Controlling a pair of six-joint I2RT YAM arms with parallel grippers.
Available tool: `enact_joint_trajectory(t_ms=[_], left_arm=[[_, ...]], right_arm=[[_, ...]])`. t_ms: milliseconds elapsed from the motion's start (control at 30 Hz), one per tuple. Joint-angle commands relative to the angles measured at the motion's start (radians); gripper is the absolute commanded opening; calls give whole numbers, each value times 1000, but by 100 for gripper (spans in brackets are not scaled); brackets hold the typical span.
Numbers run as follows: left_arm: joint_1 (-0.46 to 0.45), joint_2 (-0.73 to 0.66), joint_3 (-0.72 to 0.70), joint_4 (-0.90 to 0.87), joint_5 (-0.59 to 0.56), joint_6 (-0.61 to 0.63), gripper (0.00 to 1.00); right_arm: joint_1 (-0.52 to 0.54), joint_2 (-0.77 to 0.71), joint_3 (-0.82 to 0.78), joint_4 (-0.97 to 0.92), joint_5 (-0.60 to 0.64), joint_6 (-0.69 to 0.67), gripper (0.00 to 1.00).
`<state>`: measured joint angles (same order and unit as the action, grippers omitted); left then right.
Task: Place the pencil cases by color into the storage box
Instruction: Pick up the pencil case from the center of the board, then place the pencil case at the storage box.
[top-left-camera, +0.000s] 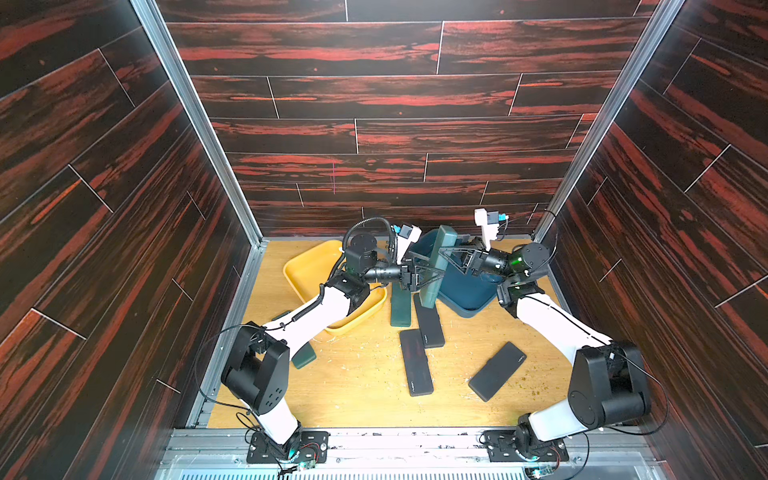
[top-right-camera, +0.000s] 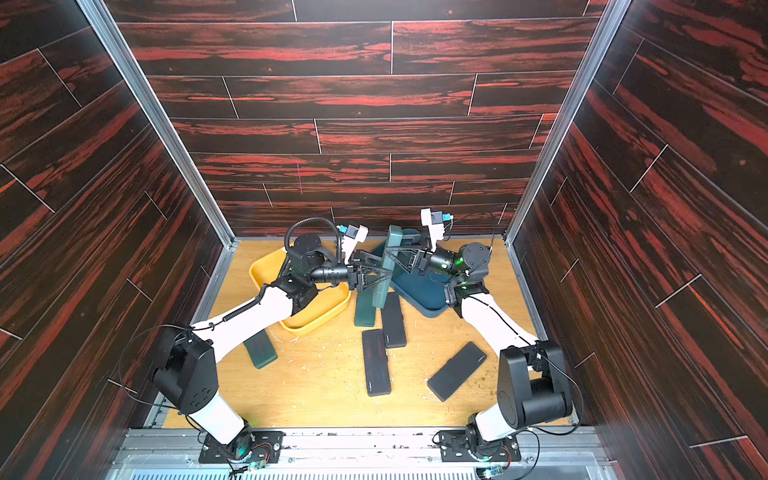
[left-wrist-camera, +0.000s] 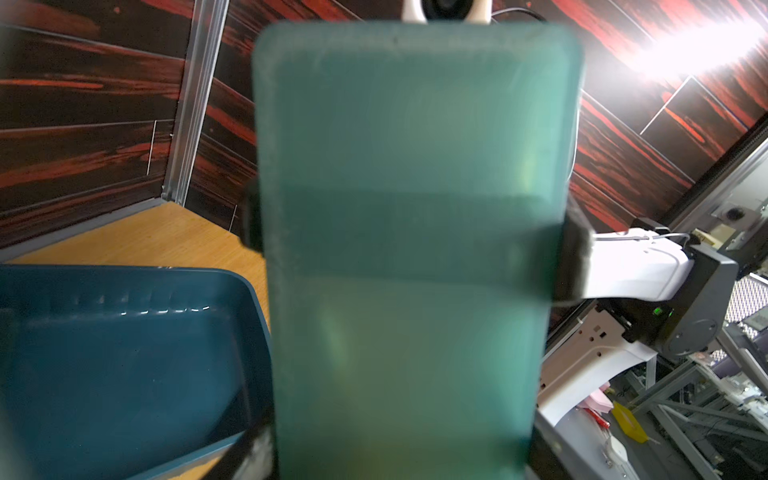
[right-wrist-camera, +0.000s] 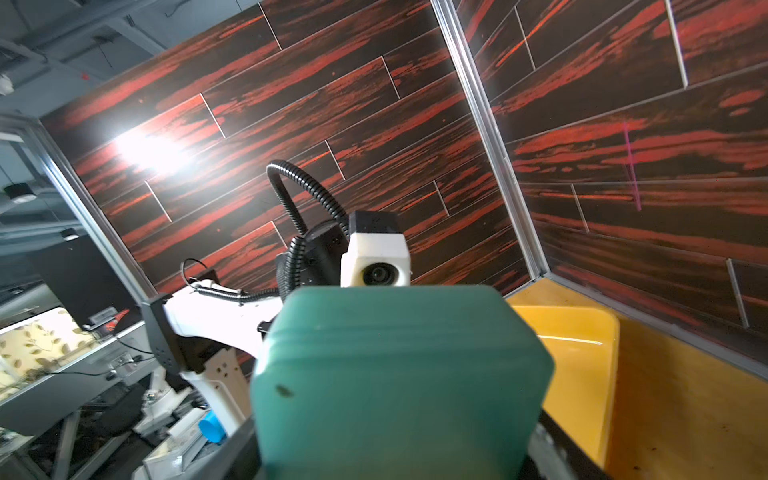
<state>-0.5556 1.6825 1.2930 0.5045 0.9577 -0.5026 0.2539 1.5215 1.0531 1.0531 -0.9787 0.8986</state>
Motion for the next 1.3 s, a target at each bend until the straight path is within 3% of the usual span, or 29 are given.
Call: enact_joint_trajectory(t_ms=[0, 167, 367, 667, 867, 1133, 1267], left_arm=[[-1, -13, 31, 40, 6, -8, 68], [-1, -24, 22, 26, 1, 5, 74], [-1, -93, -10, -101, -41, 106, 84], [0, -268, -115, -337, -248, 266, 90], [0, -362, -189, -426, -514, 255, 90], [0, -468, -329, -464, -752, 135, 89], [-18, -478, -376, -501, -824, 99, 88]], right_arm=[[4, 29, 32, 22, -18, 2, 67], [4, 29, 37, 23, -15, 6, 65], [4, 12, 31, -69, -6, -55, 64], [4, -36, 24, -430, 109, -290, 63], [2, -28, 107, -788, 433, -474, 63], [-7, 95, 251, -1007, 940, -428, 63], [-13, 180, 317, -1061, 1103, -376, 63]])
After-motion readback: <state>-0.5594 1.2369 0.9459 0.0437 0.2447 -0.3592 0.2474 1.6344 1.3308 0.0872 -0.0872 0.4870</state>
